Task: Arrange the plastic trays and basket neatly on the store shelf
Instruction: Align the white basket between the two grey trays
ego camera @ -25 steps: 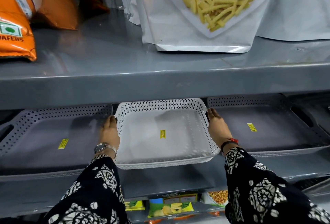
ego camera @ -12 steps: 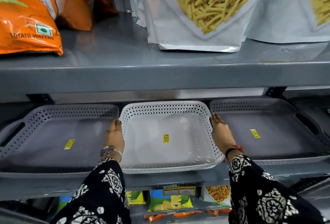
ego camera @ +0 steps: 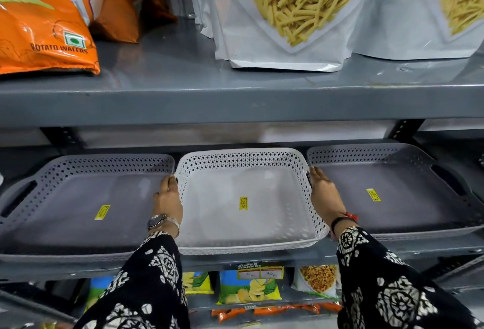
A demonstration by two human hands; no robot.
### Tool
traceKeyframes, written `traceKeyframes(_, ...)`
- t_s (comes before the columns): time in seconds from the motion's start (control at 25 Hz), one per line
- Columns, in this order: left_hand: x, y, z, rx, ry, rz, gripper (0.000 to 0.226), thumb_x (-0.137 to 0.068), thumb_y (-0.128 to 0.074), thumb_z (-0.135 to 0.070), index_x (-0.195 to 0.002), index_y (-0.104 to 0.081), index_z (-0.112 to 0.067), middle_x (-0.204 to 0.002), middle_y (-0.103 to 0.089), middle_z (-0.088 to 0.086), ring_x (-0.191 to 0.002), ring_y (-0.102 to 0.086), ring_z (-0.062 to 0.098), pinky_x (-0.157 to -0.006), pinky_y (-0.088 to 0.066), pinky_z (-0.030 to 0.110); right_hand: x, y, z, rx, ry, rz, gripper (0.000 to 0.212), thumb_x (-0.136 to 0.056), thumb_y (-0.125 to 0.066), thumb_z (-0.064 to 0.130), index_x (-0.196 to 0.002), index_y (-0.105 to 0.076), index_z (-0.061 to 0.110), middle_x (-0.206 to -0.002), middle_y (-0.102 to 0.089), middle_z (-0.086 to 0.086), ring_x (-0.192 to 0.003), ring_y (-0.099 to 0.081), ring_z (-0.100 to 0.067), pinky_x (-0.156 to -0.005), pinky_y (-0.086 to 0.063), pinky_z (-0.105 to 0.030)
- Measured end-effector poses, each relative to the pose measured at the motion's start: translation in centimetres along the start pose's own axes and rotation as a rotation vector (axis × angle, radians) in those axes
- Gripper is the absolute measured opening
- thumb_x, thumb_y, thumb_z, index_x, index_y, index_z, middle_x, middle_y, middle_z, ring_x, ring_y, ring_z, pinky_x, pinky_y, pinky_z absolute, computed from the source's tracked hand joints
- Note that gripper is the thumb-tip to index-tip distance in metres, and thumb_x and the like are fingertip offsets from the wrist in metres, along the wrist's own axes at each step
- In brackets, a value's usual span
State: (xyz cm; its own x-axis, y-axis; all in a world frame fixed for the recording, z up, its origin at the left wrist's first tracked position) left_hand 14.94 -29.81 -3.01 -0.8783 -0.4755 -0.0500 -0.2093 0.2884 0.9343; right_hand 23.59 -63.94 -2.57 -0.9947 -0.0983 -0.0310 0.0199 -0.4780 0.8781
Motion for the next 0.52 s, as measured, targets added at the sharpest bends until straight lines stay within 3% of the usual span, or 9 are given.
traceKeyframes(0.24, 0.33, 0.37, -0.08, 0.104, 0.055, -0.032, 0.054, -0.09, -0.036, 0.012, -0.142, -0.032, -0.002, -0.137, -0.043, 0.028, -0.103, -0.058, 0.042, -0.084, -0.054, 0.043, -0.04, -0.04, 0.04, 0.014, -0.001, 0.0, 0.068, -0.079, -0.029, -0.017, -0.143, -0.025, 0.005, -0.154, -0.024, -0.013, -0.133, -0.038, -0.034, -0.105, -0.04, -0.042)
traceKeyframes(0.52, 0.85, 0.82, -0.32, 0.122, 0.069, -0.01, 0.063, -0.086, -0.036, 0.018, -0.144, -0.03, -0.005, -0.134, -0.036, 0.028, -0.109, -0.05, 0.042, -0.094, -0.048, 0.043, 0.02, 0.02, 0.13, 0.016, 0.001, 0.003, 0.07, -0.078, -0.029, -0.018, -0.144, -0.024, 0.005, -0.155, -0.022, -0.012, -0.134, -0.038, -0.034, -0.106, -0.04, -0.042)
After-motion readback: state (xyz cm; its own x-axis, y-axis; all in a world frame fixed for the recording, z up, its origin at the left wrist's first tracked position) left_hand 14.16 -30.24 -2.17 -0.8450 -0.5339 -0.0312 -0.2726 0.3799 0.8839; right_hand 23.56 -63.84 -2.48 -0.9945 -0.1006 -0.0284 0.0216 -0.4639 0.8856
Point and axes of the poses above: each hand's wrist, its own x-axis away from the middle knuckle, its own y-axis out of the back of the hand, z = x × y, the point moved 6 cm from there along -x, towards the middle knuckle
